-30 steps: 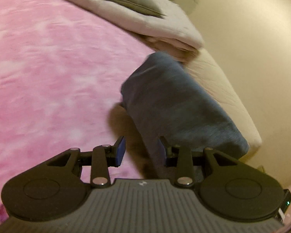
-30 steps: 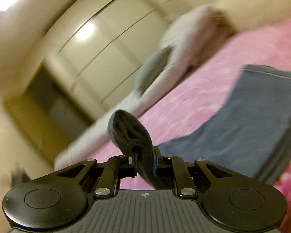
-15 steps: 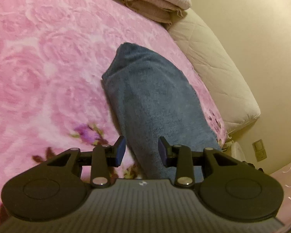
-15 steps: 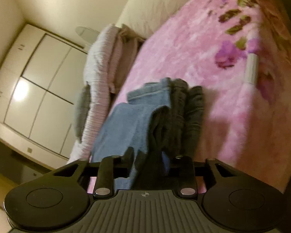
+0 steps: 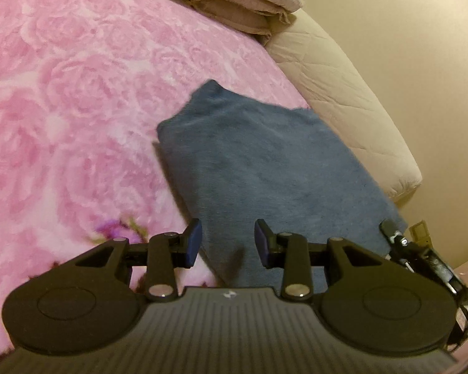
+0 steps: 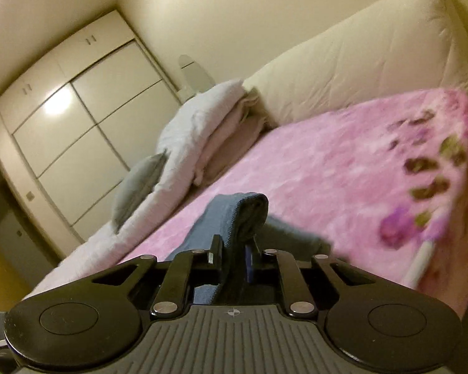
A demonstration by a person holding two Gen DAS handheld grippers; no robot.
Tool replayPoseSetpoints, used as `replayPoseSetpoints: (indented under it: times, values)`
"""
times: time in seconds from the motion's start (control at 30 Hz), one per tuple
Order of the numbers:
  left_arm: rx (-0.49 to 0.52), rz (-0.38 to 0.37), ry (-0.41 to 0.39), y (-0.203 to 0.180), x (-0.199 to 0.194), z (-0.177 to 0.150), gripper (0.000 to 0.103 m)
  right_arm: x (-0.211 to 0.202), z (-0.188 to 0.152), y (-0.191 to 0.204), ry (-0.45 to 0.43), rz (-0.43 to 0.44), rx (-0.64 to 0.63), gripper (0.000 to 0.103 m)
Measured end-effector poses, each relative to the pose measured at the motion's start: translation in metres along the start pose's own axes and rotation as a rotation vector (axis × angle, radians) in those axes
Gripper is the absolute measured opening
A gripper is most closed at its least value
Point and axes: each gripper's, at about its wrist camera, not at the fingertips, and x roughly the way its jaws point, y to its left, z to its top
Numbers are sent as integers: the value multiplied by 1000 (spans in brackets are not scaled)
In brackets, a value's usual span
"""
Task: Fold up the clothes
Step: 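Grasp the jeans edge with the right gripper and fold it over, then open the right gripper to release the folded jeans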
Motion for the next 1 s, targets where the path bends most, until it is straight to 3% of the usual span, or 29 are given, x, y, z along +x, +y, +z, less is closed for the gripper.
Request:
replayPoseSetpoints:
  times: [0.13,0.23,0.3,0.47,0.6,0.7,0.83,1.0]
  values:
    - [19,11,5,-5,5,5,31,34,-1,-48,145,-79,164,13]
    - [26,31,16,-5,9,6,31,33,-4,-58,153,-92,251,26]
    - [17,44,25,-3,10,6,31,26,-5,-55,145,-105,258,39]
    - [30,86,57,-3,7,-1,31,2,-18,-53,213,-189,284,48]
    - [107,182,89,-15,2,-10,31,-12,-30,-29,359,-267,112,48]
    - [182,264,92,-31,-6,-19,31,-20,-37,-4,402,-284,-55,48]
    - [275,333,80,-53,-21,-30,31,-31,-47,22,394,-330,-199,48]
    - [361,377,53,-74,-43,-43,32,-48,-54,40,383,-322,-241,48]
